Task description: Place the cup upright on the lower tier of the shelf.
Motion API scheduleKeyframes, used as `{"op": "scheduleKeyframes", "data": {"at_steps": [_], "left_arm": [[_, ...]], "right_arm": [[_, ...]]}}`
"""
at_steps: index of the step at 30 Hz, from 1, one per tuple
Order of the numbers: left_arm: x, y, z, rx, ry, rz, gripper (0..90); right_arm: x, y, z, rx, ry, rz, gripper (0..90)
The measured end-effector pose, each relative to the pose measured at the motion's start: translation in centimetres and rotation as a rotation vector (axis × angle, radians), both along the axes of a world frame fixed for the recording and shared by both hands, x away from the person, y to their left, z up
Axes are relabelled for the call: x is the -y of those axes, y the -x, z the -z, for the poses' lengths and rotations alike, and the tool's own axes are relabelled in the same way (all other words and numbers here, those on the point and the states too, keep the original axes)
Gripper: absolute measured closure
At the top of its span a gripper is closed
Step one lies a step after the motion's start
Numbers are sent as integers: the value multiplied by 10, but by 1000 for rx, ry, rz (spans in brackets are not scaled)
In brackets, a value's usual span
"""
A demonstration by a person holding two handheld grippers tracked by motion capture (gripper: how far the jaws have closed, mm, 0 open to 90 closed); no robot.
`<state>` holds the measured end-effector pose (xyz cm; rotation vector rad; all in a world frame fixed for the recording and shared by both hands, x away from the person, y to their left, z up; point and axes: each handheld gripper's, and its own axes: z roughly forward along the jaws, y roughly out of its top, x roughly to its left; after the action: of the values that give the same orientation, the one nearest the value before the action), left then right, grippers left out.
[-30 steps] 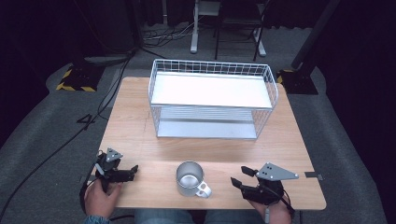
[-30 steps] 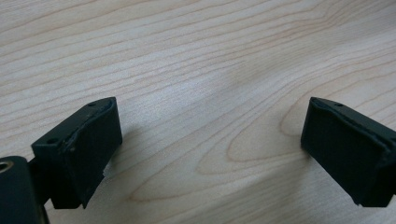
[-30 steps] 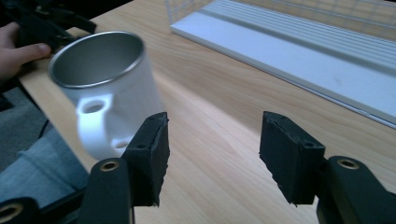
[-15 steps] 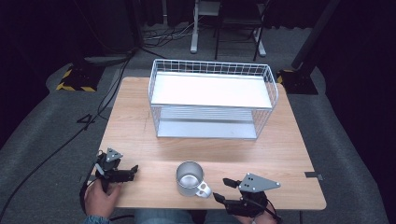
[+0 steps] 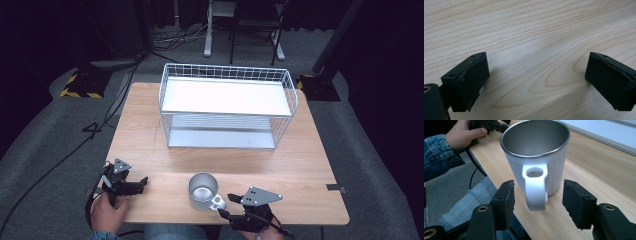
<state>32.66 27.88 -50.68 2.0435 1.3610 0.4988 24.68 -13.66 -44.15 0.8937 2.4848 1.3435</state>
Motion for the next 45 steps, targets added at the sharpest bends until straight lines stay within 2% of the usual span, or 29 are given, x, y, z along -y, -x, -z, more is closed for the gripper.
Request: {"op": "scheduleKeyframes", "data": {"at_steps": [7,22,27,34,41,45], "left_arm": [[0,0,0,1,0,0,56],[0,0,0,0,1,0,56],[0,0,0,0,1,0,56],[0,0,0,0,0,0,56],[0,0,0,0,0,0,56],[0,0,0,0,0,0,56]], "right_arm": [[-7,-3,6,-11,41,0,496],[-19,-12,6,-46,88,-34,615],[-21,-12,5,-45,100,-43,627],[-24,-12,4,-37,115,-45,695],[-25,-12,2,-37,122,-48,706],[-25,-12,3,-22,119,-47,709]]}}
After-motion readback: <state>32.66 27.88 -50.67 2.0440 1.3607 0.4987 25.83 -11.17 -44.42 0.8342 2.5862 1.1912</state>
